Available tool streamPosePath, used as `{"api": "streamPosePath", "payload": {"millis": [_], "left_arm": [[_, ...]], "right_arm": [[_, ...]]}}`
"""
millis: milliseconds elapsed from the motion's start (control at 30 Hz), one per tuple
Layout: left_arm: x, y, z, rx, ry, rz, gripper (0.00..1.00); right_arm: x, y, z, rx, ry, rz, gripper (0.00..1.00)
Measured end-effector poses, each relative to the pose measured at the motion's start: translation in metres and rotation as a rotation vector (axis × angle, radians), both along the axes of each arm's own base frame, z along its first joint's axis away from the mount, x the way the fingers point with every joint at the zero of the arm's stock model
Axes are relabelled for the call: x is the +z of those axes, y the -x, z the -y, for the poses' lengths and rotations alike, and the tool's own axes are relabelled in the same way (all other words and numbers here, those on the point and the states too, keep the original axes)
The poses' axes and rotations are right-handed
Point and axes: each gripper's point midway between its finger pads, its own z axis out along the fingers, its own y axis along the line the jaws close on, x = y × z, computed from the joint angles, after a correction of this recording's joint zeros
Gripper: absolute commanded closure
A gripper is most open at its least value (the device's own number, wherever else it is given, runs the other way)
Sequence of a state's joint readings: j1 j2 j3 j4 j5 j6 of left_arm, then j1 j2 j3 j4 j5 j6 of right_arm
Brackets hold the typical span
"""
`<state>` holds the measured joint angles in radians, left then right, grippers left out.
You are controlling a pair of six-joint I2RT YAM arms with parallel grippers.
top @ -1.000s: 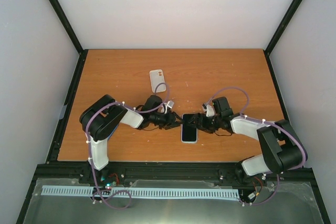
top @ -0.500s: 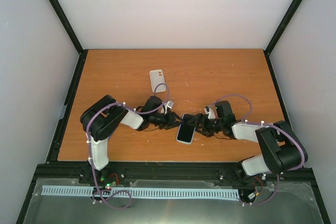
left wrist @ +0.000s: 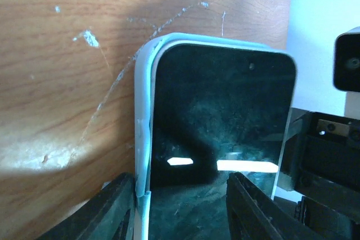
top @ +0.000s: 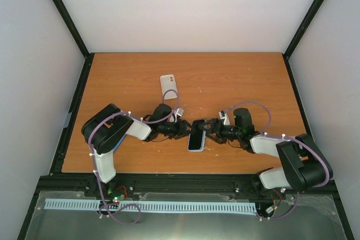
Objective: Put the phone into the phone case
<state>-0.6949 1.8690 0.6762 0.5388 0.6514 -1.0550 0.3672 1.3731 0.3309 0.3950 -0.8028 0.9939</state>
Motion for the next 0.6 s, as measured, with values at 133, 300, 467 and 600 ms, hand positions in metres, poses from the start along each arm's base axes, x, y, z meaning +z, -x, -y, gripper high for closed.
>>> {"api": "streamPosePath", "payload": {"millis": [133,300,467,600], "left_arm": [[0.000,0.003,-0.001,-0.004,-0.001,-0.004,0.55],[0.000,0.006,0.000,-0.014,0.003,-0.007,0.55],[0.000,0.007,0.000,-0.014,0.003,-0.007,0.55],[0.000,0.008,0.000,-0.018,0.003,-0.007,0.55]], "right_arm": [[0.011,-0.002,-0.005,0.017,-0.039,0.038,0.28],[0.014,-0.001,-0.008,0.025,-0.052,0.042,0.34],[0.008,-0.001,-0.007,0.032,-0.042,0.034,0.38],[-0.003,0.000,-0.008,0.050,-0.017,0.011,0.47]]}}
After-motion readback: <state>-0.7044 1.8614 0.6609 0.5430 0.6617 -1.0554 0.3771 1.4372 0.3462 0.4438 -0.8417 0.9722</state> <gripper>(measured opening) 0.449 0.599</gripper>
